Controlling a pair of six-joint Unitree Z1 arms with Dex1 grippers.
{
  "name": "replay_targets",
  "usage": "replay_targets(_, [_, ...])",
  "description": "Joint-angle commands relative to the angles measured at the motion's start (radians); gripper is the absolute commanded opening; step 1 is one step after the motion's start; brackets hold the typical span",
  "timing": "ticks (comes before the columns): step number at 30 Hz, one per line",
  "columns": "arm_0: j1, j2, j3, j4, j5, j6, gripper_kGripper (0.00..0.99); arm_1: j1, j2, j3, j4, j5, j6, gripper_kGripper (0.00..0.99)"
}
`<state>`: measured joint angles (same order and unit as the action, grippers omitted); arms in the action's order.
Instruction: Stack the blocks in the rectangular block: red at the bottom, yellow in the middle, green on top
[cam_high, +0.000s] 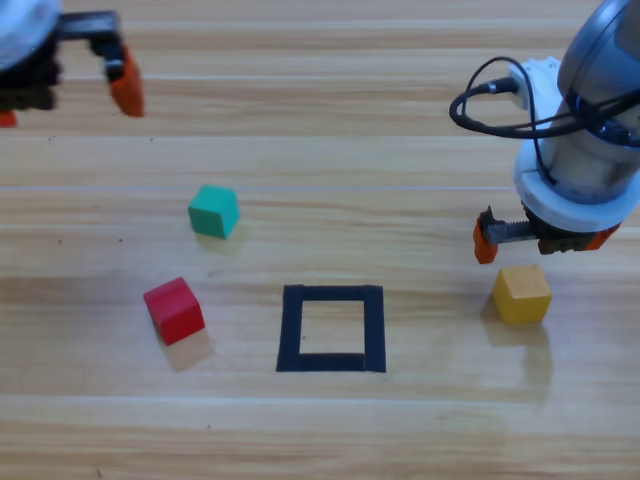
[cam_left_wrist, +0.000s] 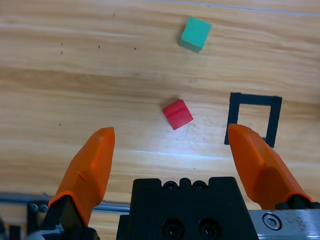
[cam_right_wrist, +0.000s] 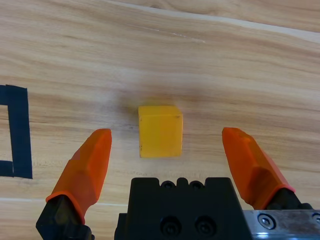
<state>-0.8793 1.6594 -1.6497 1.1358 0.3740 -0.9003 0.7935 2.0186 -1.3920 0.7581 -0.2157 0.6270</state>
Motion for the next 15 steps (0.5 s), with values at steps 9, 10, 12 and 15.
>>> replay_targets(9, [-0.01, 0.152, 0.022, 0.055, -0.095, -0.348, 0.96, -0.062, 0.14, 0.015, -0.063, 0.065, 0.002, 0.925])
replay_targets(10, [-0.01, 0.157, 0.024, 0.055, -0.106, -0.367, 0.959, -0.066, 0.147, 0.019, -0.069, 0.065, 0.002, 0.925])
replay_targets(12, [-0.01, 0.163, 0.036, 0.052, -0.126, -0.416, 0.945, -0.071, 0.157, 0.03, -0.08, 0.064, 0.013, 0.936])
replay_targets(15, [-0.004, 0.203, 0.057, 0.027, -0.167, -0.468, 0.934, -0.077, 0.16, 0.039, -0.08, 0.061, 0.049, 0.98])
